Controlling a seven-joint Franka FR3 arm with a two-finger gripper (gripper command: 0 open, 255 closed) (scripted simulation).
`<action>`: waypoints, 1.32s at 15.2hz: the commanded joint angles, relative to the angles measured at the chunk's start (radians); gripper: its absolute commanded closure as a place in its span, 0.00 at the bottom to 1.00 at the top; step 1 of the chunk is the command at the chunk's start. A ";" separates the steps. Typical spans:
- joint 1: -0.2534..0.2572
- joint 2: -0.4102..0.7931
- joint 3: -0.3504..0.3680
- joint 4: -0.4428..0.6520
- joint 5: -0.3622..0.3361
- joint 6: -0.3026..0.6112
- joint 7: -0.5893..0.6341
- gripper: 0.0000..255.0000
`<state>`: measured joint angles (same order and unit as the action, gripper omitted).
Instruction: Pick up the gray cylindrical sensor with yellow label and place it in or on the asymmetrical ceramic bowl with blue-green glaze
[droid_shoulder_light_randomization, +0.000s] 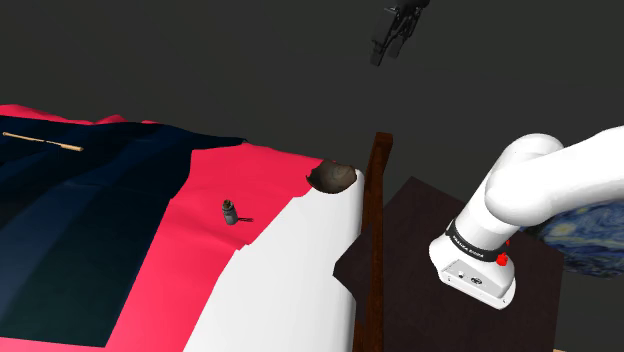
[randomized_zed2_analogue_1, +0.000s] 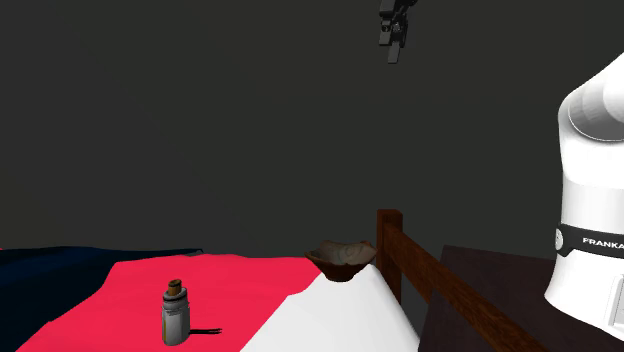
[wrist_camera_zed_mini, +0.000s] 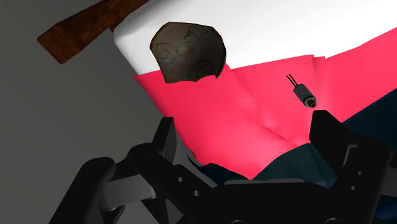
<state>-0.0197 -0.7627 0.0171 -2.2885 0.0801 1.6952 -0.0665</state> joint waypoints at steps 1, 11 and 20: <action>0.000 0.000 0.000 0.000 0.000 0.000 0.000 0.00; 0.029 0.278 0.139 0.012 0.034 0.199 0.137 0.00; 0.047 0.592 0.245 0.120 0.000 0.338 0.275 0.00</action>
<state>0.0256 -0.2094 0.2520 -2.1875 0.0870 2.0217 0.1925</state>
